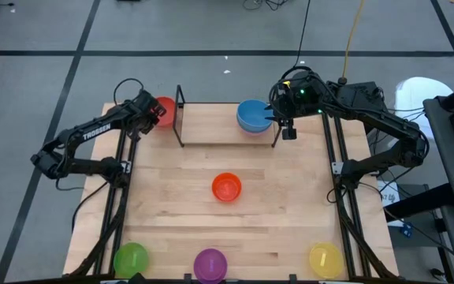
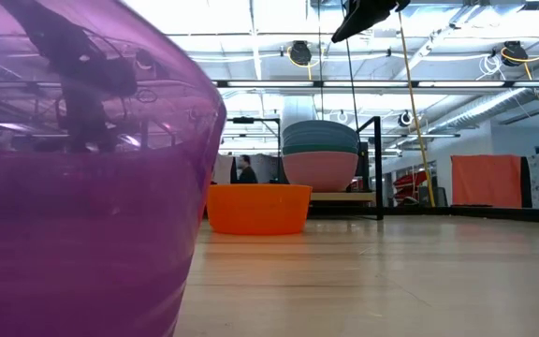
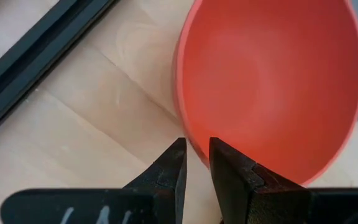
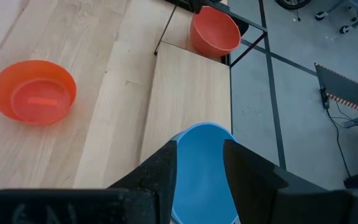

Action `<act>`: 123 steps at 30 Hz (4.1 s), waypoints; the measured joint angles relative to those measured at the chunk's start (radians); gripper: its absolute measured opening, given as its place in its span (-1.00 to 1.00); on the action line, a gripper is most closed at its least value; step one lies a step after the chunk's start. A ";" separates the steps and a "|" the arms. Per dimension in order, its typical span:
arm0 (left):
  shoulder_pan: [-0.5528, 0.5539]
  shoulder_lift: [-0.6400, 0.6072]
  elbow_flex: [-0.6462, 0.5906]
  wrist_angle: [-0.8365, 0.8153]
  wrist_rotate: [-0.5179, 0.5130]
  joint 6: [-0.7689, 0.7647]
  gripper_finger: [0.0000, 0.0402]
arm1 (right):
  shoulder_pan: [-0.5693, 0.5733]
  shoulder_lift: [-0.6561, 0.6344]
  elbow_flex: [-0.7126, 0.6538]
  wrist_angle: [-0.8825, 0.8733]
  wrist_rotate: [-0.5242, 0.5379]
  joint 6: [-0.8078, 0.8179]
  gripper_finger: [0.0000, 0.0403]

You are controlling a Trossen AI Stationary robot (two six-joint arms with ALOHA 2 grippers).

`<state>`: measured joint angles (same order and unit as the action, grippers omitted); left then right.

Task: Place and stack bowls onto a shelf
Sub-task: Stack the large orange bowl on top of the blue bowls on the shelf

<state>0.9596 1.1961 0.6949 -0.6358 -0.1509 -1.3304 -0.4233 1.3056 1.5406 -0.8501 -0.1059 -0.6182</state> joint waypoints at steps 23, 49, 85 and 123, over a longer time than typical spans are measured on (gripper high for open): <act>0.006 0.138 0.003 0.074 -0.010 0.233 -0.94 | 0.000 0.000 0.000 -0.012 0.000 0.003 -0.38; -0.019 -0.455 -0.001 0.087 -0.079 0.485 -0.96 | 0.000 0.000 0.000 -0.067 0.005 0.003 -0.38; -0.461 0.285 1.117 -0.095 0.119 0.943 -0.96 | 0.000 -0.212 -0.001 -0.068 0.398 0.057 -0.38; -0.453 0.943 1.506 -0.262 0.284 0.950 -0.96 | 0.000 -0.306 -0.001 -0.084 0.393 0.103 -0.38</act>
<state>0.5064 2.1393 2.2005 -0.8981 0.1327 -0.3805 -0.4236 0.9993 1.5398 -0.9337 0.2871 -0.5155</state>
